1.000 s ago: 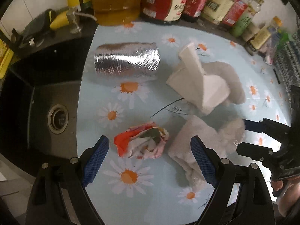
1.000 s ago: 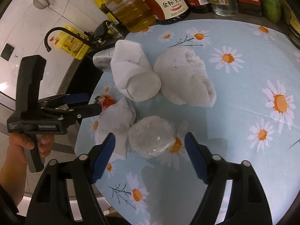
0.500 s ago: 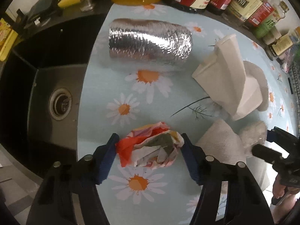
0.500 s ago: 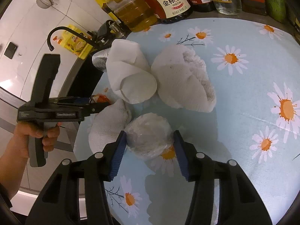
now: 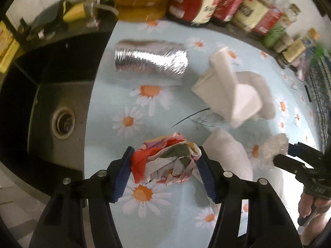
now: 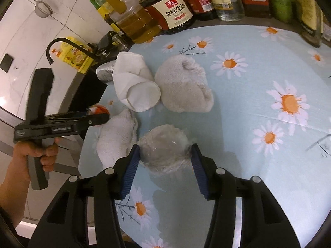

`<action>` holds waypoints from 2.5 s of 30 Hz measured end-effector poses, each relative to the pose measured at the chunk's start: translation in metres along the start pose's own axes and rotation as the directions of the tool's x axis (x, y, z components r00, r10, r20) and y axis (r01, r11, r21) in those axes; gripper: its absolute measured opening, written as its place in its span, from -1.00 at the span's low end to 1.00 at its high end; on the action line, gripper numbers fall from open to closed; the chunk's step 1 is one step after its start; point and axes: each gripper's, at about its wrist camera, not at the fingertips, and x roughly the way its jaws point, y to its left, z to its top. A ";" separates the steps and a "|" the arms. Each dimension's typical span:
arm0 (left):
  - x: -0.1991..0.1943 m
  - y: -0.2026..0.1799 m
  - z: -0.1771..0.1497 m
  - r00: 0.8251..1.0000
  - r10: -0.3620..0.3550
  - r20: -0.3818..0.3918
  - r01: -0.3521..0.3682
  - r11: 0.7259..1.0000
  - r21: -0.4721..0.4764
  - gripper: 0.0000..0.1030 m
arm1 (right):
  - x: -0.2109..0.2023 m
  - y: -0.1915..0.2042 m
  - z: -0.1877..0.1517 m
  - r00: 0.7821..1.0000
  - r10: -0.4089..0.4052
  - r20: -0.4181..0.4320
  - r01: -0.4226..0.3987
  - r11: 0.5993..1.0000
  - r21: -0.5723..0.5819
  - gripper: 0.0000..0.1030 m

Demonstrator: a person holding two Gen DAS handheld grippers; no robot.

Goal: Collect trash
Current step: 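Grasp the crumpled red-white wrapper with the left tool while the right tool grasps another clear plastic bundle, then carry both held items down over the black bin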

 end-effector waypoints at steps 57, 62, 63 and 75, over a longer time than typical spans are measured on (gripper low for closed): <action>-0.034 0.025 -0.227 0.935 -0.355 0.013 0.354 0.933 0.068 0.14 | -0.004 0.134 -0.199 0.982 -0.183 -0.050 0.187 0.978 0.089 0.00; -0.014 0.027 -0.248 0.930 -0.365 -0.045 0.367 0.930 0.034 0.14 | 0.003 0.133 -0.204 0.980 -0.186 -0.075 0.193 0.976 0.098 0.00; -0.010 0.027 -0.251 0.929 -0.366 -0.057 0.368 0.929 0.028 0.14 | 0.004 0.133 -0.205 0.979 -0.186 -0.080 0.193 0.976 0.099 0.00; 0.015 0.026 -0.271 0.920 -0.365 -0.141 0.368 0.930 -0.001 0.17 | 0.018 0.123 -0.219 0.978 -0.162 -0.129 0.178 0.976 0.126 0.01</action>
